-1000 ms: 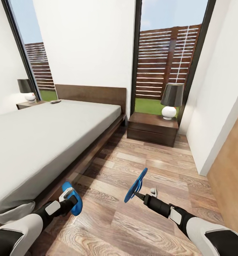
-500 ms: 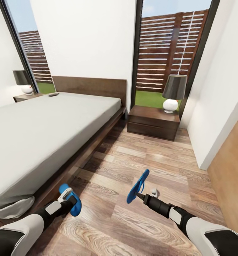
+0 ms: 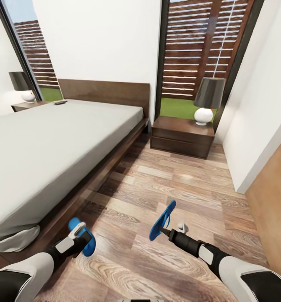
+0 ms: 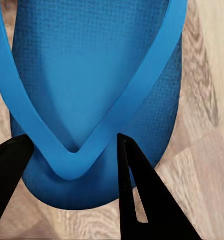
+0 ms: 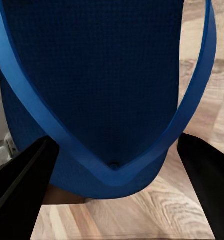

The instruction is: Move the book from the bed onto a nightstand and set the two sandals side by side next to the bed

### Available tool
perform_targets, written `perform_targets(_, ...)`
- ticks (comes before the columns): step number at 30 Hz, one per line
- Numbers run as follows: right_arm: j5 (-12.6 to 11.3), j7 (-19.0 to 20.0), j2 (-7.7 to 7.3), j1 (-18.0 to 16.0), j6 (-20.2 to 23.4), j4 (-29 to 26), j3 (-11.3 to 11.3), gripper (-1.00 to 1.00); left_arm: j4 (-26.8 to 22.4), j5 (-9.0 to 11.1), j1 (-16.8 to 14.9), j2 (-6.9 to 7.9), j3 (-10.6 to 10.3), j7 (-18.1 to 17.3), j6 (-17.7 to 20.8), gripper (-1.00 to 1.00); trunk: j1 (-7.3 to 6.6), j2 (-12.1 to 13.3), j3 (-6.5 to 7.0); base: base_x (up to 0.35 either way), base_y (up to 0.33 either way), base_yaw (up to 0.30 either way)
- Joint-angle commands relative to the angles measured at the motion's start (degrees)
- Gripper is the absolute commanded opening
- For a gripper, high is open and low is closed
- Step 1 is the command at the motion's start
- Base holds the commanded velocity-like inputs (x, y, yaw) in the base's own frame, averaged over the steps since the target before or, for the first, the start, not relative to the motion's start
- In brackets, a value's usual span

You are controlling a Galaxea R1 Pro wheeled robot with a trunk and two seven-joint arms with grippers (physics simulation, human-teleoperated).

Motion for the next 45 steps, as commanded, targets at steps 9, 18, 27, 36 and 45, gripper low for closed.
perform_targets(9, -0.69, -0.52, 0.70, -0.06, 0.19, 0.07, 0.07, -1.00, 0.10, 1.09, -0.03, 0.01, 1.02, 2.64, 0.14, -1.00, 0.22, -0.15, -2.04, 0.000, 0.000, 0.000)
perform_targets(18, -0.69, -0.58, 0.78, -0.06, 0.13, 0.07, 0.02, -1.00, 0.12, 1.83, -0.03, 0.01, 1.61, 2.76, 0.13, -1.00, 0.45, -0.27, -4.04, 0.000, 0.000, 0.000)
perform_targets(27, -0.68, -0.64, 0.87, -0.06, 0.13, 0.07, 0.00, -1.00, 0.95, 6.07, -0.03, 0.08, 1.65, 2.66, -0.73, -1.00, 0.68, -0.39, -6.03, 0.000, 0.000, 0.000)
perform_targets(36, -0.61, -0.64, 1.43, -0.06, 0.13, 0.07, 0.01, -1.00, 1.08, 6.69, -0.03, 0.06, 1.65, 2.67, -1.28, -1.00, 0.91, -0.51, -8.03, 0.000, 0.000, 0.000)
perform_targets(45, -0.23, -0.55, 1.69, -0.06, 0.10, 0.07, 0.00, -1.00, 1.03, 6.92, -0.03, 0.14, 1.71, 2.67, -2.79, -1.00, 1.14, -0.63, -10.02, 0.000, 0.000, 0.000)
